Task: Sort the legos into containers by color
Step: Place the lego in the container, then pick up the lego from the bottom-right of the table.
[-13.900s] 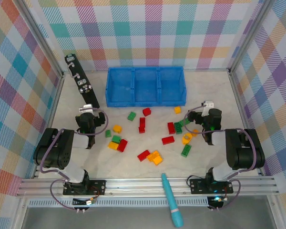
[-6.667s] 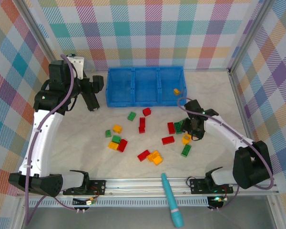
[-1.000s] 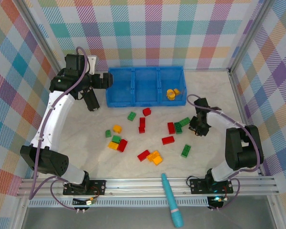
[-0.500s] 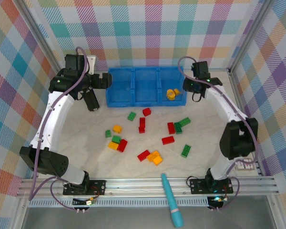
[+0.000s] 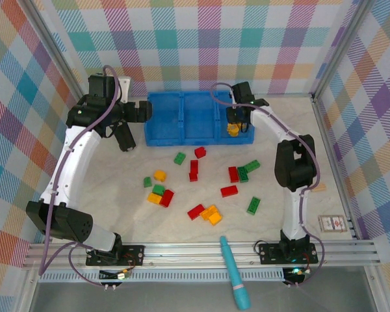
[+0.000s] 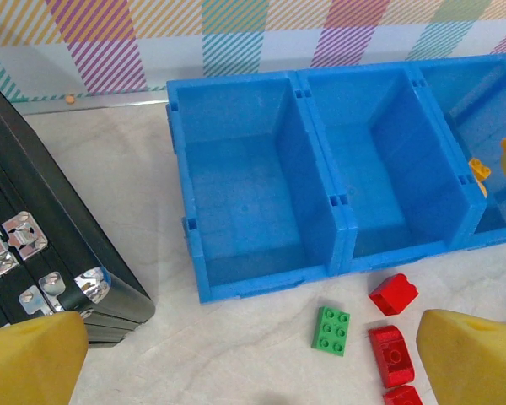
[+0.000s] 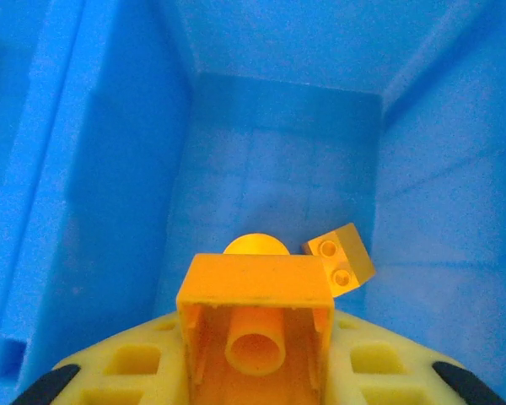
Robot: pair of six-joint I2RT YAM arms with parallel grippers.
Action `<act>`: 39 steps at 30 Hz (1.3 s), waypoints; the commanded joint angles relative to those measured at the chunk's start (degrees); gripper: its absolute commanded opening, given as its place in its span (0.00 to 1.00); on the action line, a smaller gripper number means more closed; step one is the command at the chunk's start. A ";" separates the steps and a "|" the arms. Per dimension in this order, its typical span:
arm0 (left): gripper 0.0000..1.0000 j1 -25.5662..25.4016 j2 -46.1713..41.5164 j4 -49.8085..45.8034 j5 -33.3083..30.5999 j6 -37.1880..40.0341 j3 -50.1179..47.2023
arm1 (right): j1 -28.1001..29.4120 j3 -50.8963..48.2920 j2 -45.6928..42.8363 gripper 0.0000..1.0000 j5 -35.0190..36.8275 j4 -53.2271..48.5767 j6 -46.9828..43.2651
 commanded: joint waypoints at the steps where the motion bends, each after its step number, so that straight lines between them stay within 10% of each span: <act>1: 1.00 -0.46 -1.26 0.24 0.12 0.84 -0.62 | 0.24 2.44 1.94 0.34 0.89 -2.27 -2.23; 15: 1.00 -0.44 -1.56 -0.06 -0.52 1.45 0.60 | 1.27 -1.30 -7.79 0.49 -0.77 -10.90 1.56; 30: 1.00 -0.44 -2.07 1.70 2.34 -0.07 -1.28 | 3.14 -52.99 -53.99 0.51 -5.88 -21.36 44.76; 39: 1.00 -0.44 -3.04 2.40 2.30 -0.36 -3.32 | 3.41 -66.71 -61.03 0.58 -12.74 -14.57 53.73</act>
